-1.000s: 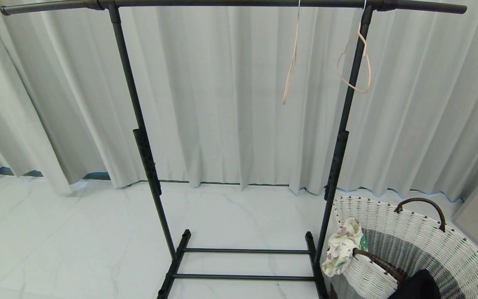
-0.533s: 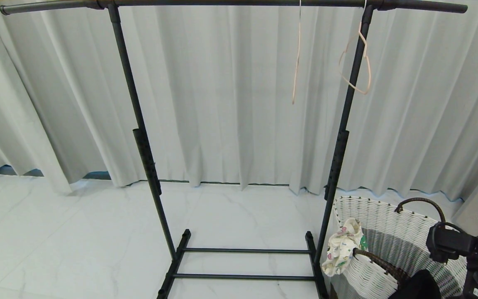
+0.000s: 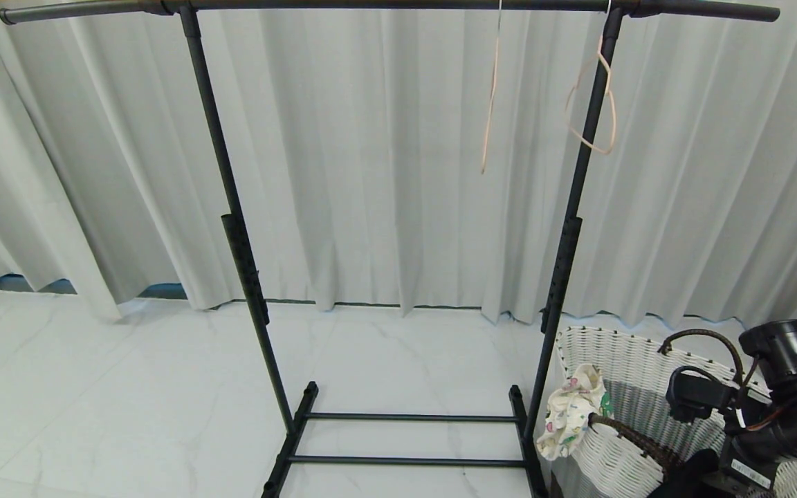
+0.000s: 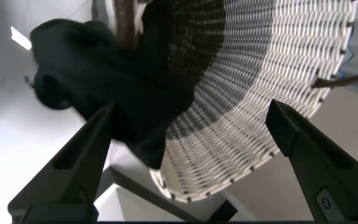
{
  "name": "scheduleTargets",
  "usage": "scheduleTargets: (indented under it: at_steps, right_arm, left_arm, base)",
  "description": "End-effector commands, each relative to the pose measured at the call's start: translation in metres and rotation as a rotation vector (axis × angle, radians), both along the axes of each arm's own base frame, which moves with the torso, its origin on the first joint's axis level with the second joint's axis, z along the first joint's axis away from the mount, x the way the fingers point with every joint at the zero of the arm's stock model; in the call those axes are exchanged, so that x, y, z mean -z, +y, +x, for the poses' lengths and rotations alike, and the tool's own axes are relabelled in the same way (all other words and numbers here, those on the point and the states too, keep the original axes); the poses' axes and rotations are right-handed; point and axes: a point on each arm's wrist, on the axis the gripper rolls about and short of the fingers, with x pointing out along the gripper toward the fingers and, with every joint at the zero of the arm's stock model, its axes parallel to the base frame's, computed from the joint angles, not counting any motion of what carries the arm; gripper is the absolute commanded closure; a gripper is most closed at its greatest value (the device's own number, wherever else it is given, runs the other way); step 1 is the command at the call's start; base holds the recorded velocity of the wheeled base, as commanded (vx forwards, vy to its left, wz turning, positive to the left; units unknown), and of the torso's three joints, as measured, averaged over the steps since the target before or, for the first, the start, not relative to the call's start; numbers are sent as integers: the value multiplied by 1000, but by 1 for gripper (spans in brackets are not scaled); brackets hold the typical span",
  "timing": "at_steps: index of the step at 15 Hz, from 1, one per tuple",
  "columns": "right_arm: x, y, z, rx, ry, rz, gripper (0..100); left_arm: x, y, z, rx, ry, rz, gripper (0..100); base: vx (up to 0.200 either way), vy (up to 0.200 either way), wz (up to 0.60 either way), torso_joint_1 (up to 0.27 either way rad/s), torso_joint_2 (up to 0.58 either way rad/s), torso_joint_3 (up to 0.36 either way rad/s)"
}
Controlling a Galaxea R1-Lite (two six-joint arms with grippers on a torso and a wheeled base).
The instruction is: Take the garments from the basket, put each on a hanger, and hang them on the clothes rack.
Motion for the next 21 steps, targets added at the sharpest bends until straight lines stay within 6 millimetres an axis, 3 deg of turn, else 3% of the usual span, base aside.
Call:
scheduleTargets:
  at_steps: [1, 8, 17, 18, 21]
  right_arm:
    - [15, -1, 5, 3, 50, -4, 0]
    - [17, -28, 6, -1, 64, -53, 0]
    - [46, -29, 30, -45, -51, 19, 0]
    - [50, -29, 34, -51, -94, 23, 100]
    - [47, -28, 30, -52, -130, 32, 100]
  left_arm:
    - [0, 0, 0, -1, 0, 0, 0]
    - [0, 0, 0, -1, 0, 3, 0]
    - [0, 0, 0, -2, 0, 3, 0]
    - [0, 0, 0, -2, 0, 3, 0]
    - [0, 0, 0, -2, 0, 3, 0]
  base:
    - [0, 0, 0, 0, 0, 0]
    - [0, 0, 0, 0, 0, 0]
    - [0, 0, 0, 0, 0, 0]
    - [0, 0, 0, 0, 0, 0]
    - [0, 0, 0, 0, 0, 0]
